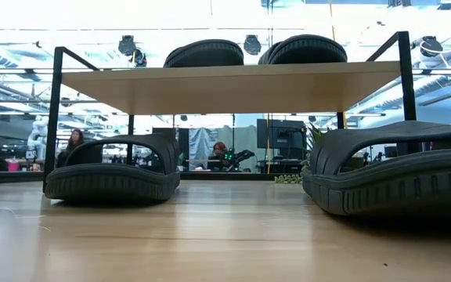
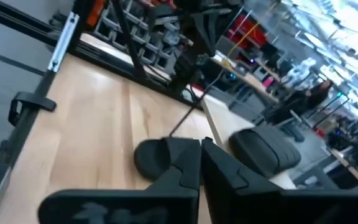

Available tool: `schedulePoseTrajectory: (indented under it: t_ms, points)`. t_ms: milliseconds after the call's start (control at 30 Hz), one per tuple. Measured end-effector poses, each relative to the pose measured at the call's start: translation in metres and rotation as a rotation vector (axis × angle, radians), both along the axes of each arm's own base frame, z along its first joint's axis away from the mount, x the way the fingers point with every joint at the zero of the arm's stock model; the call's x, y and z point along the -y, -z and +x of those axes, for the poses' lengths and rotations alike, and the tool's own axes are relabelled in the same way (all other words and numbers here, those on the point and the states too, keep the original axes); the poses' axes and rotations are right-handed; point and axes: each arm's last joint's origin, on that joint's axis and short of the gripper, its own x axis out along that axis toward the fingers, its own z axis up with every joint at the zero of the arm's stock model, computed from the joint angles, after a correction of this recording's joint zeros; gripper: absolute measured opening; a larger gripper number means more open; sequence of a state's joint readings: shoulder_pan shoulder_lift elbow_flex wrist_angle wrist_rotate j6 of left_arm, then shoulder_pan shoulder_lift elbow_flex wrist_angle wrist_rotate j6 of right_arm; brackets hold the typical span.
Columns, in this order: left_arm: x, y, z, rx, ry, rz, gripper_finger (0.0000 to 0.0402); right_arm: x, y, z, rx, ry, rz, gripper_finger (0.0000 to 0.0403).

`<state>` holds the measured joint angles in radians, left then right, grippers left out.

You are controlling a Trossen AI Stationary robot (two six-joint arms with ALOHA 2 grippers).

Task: Pick and place slides into the shelf
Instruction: Adjust the shelf

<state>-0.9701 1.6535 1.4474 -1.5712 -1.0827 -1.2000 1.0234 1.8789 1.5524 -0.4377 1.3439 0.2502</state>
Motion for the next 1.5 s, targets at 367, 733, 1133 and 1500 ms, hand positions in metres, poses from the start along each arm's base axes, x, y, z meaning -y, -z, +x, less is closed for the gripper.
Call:
schedulePoseTrajectory:
  t_ms: [367,733,1133,1500]
  points:
    - [-0.078,0.036,-0.036,0.146,-0.212,-0.086,0.0,0.042,0.006,-0.017,-0.059,0.13,0.034,0.0]
    - [-0.13,0.052,-0.052,0.181,-0.403,-0.132,0.0,0.099,-0.008,-0.038,-0.259,0.448,0.286,0.0]
    - [-0.124,0.07,-0.046,0.068,-0.323,-0.187,0.0,0.137,0.002,-0.049,-0.235,0.57,0.352,0.0]
    - [-0.127,0.071,-0.042,0.032,-0.322,-0.176,0.0,0.138,0.009,-0.049,-0.236,0.538,0.376,0.0]
